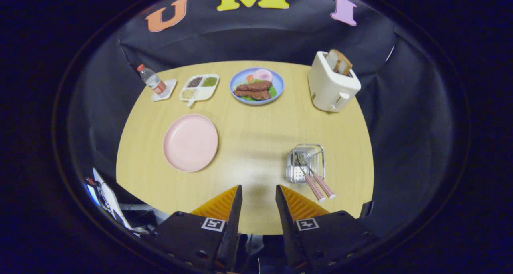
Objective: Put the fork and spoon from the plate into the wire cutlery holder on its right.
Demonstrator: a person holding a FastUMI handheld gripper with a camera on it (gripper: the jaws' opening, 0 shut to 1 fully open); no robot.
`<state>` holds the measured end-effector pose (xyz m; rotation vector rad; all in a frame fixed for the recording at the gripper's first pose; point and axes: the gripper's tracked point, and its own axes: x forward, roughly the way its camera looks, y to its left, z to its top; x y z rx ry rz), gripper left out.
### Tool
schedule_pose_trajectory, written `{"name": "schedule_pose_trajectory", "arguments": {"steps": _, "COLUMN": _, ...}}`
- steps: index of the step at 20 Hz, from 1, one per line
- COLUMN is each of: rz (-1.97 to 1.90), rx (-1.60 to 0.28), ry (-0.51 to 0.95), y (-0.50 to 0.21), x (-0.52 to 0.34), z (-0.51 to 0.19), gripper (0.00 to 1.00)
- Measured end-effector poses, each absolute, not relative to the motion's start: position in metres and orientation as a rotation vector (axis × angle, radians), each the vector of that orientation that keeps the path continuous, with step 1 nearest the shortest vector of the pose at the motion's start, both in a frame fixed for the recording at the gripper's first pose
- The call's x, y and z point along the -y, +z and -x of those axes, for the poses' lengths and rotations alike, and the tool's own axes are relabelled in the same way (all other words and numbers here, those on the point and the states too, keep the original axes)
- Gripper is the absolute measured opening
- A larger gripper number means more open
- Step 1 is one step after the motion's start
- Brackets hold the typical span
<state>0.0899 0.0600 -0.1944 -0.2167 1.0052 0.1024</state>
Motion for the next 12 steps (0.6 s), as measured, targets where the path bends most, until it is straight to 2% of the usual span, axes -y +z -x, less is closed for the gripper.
{"name": "schedule_pose_trajectory", "arguments": {"steps": 2, "rz": 0.214, "rx": -0.842, "ry": 0.119, "y": -0.170, "x": -0.083, "z": -0.094, "gripper": 0.49}}
{"name": "schedule_pose_trajectory", "arguments": {"steps": 4, "rz": 0.211, "rx": -0.709, "ry": 0.159, "y": -0.148, "x": -0.106, "z": -0.090, "gripper": 0.53}}
{"name": "schedule_pose_trajectory", "arguments": {"steps": 5, "rz": 0.209, "rx": -0.648, "ry": 0.174, "y": -0.137, "x": -0.115, "z": -0.087, "gripper": 0.58}}
{"name": "schedule_pose_trajectory", "arguments": {"steps": 6, "rz": 0.206, "rx": -0.587, "ry": 0.192, "y": -0.124, "x": -0.123, "z": -0.083, "gripper": 0.71}}
{"name": "schedule_pose_trajectory", "arguments": {"steps": 9, "rz": 0.211, "rx": -0.411, "ry": 0.184, "y": -0.087, "x": -0.139, "z": -0.073, "gripper": 0.81}}
{"name": "schedule_pose_trajectory", "arguments": {"steps": 12, "rz": 0.173, "rx": -0.214, "ry": 0.177, "y": -0.038, "x": -0.151, "z": -0.061, "gripper": 0.85}}
